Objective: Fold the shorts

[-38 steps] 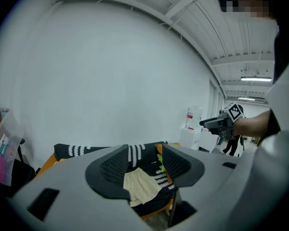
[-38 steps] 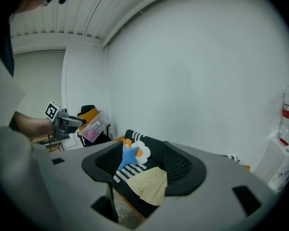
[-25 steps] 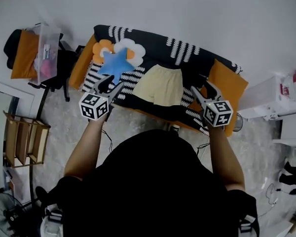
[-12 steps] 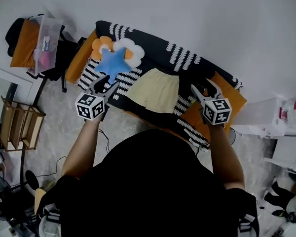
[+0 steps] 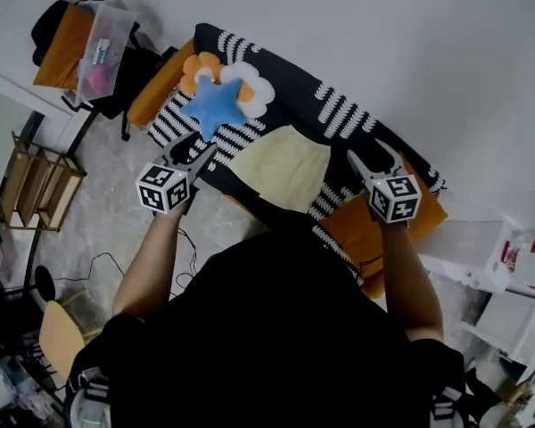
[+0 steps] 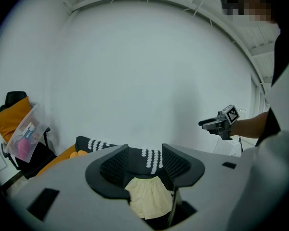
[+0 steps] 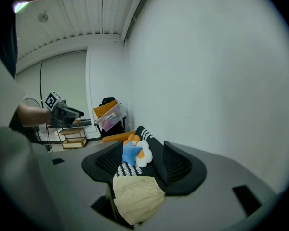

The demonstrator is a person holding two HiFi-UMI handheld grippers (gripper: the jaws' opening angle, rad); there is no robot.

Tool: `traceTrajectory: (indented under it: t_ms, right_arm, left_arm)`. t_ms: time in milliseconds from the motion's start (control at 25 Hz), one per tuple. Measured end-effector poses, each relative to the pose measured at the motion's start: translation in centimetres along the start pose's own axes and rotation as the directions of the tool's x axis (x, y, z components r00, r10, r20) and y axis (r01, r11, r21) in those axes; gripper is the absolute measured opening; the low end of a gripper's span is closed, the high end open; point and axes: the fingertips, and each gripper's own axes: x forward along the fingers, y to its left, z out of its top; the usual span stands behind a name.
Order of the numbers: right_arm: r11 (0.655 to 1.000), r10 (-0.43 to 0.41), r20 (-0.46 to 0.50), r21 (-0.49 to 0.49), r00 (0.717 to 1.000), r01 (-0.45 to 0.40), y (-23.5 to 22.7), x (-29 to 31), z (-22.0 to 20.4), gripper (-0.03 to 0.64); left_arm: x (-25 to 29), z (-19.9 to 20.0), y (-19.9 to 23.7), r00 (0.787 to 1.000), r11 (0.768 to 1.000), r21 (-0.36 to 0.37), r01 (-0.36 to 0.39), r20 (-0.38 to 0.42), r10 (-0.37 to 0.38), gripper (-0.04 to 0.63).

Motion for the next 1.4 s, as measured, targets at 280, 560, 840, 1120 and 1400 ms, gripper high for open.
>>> traceTrajectory:
  t_ms: [280, 560, 840, 1120, 1400]
  right_arm:
    - [0.997, 0.075, 0.005, -0.01, 0.997, -0.075, -1.3, 2.2, 0.5, 0.272]
    - [0.993, 0.117, 0.004, -0.017, 0.993, -0.117, -2.1, 3.2, 1.2, 0.262]
    - [0.991, 0.127, -0.012, -0.036, 0.992, -0.127, -2.9, 4.2, 1.7, 0.245]
    - [0.99, 0.135, -0.05, -0.039, 0.99, -0.137, -1.8, 6.8, 1.2, 0.245]
    - [0.988, 0.123, -0.107, -0.077, 0.987, -0.131, -1.1, 10.2, 0.9, 0.245]
  left_arm:
    - [0.1, -0.1, -0.5, 0.998, 0.997, -0.023, -0.068, -0.001, 0.068, 0.236]
    - [0.5, 0.1, -1.0, 0.996, 0.996, -0.027, -0.091, -0.005, 0.091, 0.236]
    - [0.4, -0.8, -0.6, 0.995, 0.994, -0.046, -0.103, -0.01, 0.102, 0.236]
    - [0.1, -2.2, 1.8, 0.994, 0.991, -0.076, -0.113, -0.013, 0.113, 0.236]
    - [2.1, -3.3, 5.3, 0.996, 0.992, -0.091, -0.085, -0.037, 0.082, 0.236]
